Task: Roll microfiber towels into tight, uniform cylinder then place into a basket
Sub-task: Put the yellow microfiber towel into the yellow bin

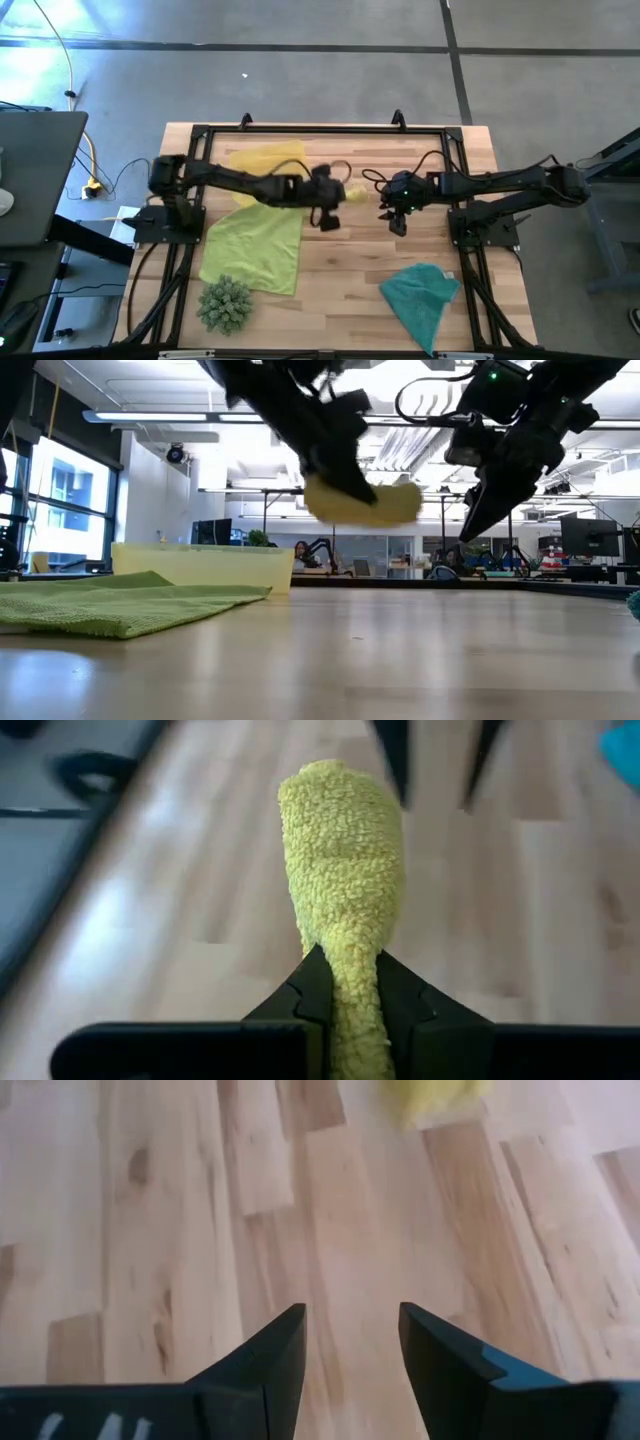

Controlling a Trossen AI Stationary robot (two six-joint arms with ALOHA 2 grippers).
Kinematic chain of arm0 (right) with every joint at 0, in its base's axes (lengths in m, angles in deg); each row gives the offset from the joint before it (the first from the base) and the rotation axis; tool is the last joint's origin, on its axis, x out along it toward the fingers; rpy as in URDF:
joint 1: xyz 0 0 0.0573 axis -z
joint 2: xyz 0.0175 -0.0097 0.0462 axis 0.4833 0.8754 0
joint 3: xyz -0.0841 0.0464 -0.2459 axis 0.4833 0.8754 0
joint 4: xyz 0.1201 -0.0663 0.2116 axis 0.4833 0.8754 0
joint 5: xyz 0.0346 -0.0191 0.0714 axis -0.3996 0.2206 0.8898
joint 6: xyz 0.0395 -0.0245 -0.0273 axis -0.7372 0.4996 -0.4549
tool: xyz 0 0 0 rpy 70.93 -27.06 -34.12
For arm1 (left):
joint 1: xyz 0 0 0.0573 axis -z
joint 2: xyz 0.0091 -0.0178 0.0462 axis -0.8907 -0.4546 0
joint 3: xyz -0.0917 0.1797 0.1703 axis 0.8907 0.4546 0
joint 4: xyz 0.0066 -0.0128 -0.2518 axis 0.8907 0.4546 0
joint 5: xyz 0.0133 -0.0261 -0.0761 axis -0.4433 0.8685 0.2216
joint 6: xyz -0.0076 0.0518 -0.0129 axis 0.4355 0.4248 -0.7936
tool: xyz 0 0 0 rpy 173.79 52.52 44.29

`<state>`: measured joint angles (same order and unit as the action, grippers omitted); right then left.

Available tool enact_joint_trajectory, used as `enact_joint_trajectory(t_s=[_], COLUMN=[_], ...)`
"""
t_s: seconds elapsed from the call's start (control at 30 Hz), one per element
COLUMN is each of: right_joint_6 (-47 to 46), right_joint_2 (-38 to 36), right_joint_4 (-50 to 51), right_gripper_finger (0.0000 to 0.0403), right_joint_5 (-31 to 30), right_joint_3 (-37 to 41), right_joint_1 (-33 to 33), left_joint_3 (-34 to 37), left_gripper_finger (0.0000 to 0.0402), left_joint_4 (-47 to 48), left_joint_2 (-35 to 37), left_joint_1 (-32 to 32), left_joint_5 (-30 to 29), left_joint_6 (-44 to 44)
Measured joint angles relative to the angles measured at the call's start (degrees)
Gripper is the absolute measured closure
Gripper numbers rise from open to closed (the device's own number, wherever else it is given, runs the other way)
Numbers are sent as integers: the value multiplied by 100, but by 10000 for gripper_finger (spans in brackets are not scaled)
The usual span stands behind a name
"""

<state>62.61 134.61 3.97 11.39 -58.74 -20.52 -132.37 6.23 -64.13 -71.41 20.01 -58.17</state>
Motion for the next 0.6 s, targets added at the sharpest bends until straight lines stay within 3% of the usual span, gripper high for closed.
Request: enact_joint_trajectory(t_s=[0.27, 0.5, 0.6], right_joint_6=[-1, -1, 0], right_joint_2=[6, 6, 6], right_joint_4=[29, -101, -192], right_gripper_finger=[249, 249, 249], right_joint_5=[-249, -278, -291], right_joint_3=[0, 0, 0], right_joint_1=[0, 0, 0], left_joint_3=[275, 1489, 1947], left_gripper_finger=[377, 377, 377], left_joint_4=[1525, 1430, 974], left_joint_2=[1048, 1449, 1457], left_joint_1=[-682, -1115, -1196], left_joint_5=[-747, -781, -763], left_joint_6=[435, 154, 90])
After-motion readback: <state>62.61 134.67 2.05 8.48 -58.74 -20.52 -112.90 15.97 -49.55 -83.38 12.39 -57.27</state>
